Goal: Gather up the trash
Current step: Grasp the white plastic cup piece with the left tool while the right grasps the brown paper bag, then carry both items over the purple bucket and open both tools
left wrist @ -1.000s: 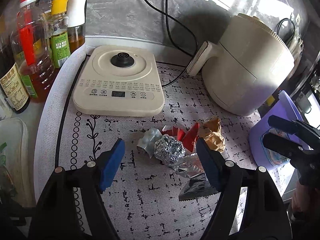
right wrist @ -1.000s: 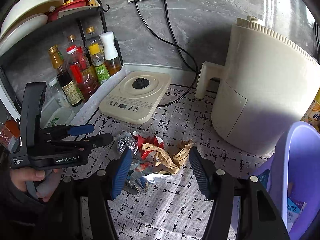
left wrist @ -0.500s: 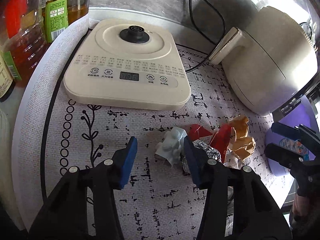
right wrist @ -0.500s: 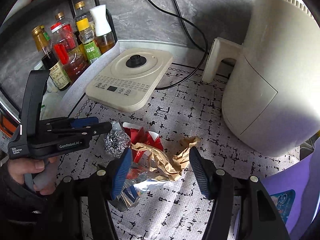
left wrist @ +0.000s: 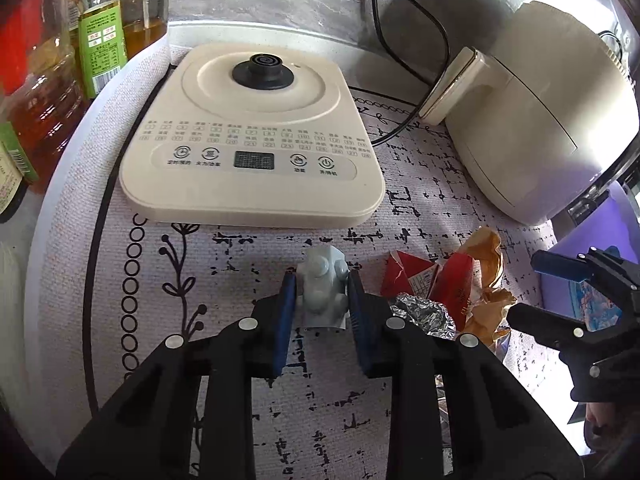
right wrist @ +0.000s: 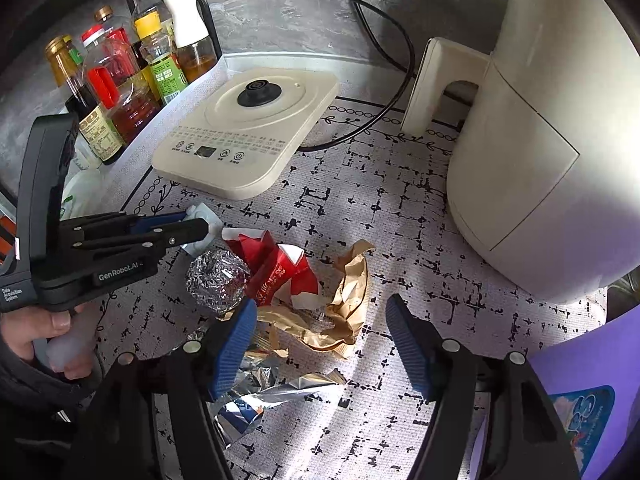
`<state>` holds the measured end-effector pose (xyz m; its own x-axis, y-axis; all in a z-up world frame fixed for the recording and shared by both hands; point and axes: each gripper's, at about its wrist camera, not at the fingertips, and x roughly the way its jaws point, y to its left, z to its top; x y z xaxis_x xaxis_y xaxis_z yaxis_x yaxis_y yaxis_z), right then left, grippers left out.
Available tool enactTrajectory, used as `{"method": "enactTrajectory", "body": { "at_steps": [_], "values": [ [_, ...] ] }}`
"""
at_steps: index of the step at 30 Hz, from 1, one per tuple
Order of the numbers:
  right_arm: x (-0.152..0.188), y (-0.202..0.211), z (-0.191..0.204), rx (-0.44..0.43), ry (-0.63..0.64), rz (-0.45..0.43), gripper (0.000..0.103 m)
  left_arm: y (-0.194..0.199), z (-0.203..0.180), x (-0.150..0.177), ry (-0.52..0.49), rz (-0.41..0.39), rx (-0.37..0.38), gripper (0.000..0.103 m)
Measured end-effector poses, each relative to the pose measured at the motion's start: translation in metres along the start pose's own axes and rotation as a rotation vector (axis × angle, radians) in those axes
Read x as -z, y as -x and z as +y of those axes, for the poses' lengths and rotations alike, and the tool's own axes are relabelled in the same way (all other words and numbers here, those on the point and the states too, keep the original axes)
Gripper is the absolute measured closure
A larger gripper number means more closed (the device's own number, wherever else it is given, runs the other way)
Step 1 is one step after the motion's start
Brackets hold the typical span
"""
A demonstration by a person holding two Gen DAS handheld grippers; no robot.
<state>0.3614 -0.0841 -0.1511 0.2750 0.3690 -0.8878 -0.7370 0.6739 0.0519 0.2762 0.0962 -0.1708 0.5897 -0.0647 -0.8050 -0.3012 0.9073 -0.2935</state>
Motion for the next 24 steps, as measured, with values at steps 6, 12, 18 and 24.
{"method": "enactTrajectory", "body": {
  "at_steps": [6, 12, 18, 24],
  "values": [
    [0.002, -0.024, 0.008, 0.004, 0.029, 0.071, 0.038, 0.02, 0.018, 0.012, 0.048, -0.029, -0.032, 0.077],
    [0.0, -0.02, 0.002, -0.051, -0.029, 0.084, 0.079, 0.035, 0.028, 0.023, 0.083, -0.05, -0.052, 0.077],
    [-0.004, 0.013, 0.0, -0.078, -0.051, -0.001, 0.08, 0.062, 0.02, 0.023, 0.071, -0.104, -0.057, 0.077],
    [0.0, 0.05, 0.006, -0.101, -0.045, -0.083, 0.079, 0.098, 0.003, 0.027, 0.043, -0.174, -0.074, 0.077]
  ]
}}
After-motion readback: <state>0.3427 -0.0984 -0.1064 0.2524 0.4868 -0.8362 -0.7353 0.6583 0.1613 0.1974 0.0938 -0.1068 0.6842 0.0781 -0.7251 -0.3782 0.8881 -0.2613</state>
